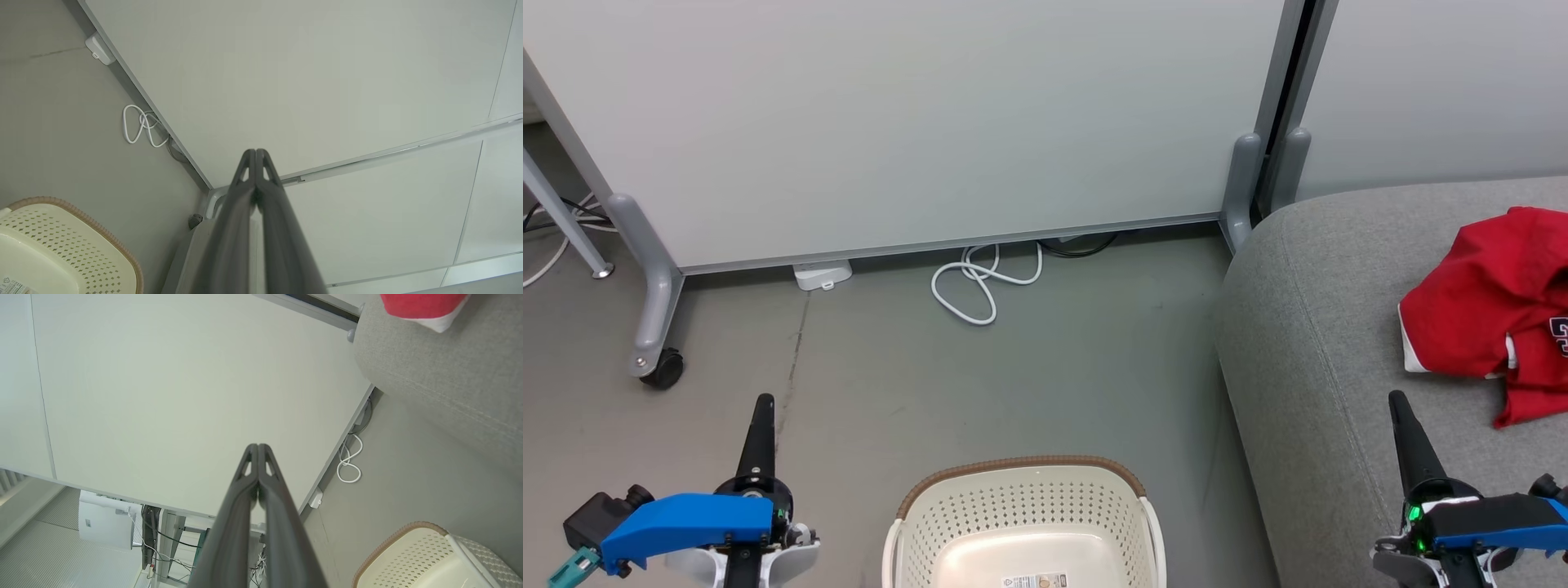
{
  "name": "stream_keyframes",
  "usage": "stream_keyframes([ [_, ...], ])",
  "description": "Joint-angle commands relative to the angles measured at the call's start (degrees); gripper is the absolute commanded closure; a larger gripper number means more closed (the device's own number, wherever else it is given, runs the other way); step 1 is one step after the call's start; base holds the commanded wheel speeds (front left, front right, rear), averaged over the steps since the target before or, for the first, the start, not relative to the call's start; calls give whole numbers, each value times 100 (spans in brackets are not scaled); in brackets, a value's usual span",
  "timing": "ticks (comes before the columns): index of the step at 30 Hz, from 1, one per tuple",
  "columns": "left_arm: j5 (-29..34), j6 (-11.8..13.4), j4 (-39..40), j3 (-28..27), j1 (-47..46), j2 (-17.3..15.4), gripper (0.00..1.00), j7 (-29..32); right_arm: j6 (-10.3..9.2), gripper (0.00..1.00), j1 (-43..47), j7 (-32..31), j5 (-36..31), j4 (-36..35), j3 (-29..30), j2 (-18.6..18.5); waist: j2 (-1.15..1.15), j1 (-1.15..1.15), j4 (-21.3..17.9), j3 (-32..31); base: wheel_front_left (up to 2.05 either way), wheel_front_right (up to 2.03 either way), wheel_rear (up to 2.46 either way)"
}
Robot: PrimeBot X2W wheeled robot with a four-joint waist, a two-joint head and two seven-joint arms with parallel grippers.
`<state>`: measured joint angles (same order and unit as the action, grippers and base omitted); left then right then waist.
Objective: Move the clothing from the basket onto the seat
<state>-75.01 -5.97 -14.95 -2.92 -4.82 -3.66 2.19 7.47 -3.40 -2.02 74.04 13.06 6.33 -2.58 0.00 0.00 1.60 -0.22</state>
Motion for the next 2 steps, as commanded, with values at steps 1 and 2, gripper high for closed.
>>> stream_keyframes([
  [1, -116, -36, 53, -42, -105, -1, 100, 29, 4, 100, -129, -41, 131, -18, 18, -41, 0, 0, -4, 1, 0, 0, 0],
  [2, -165, -40, 55, -54, -109, -1, 100, 42, 3, 100, -136, -51, 187, -15, 18, -41, 0, 0, -8, 2, 0, 0, 0],
])
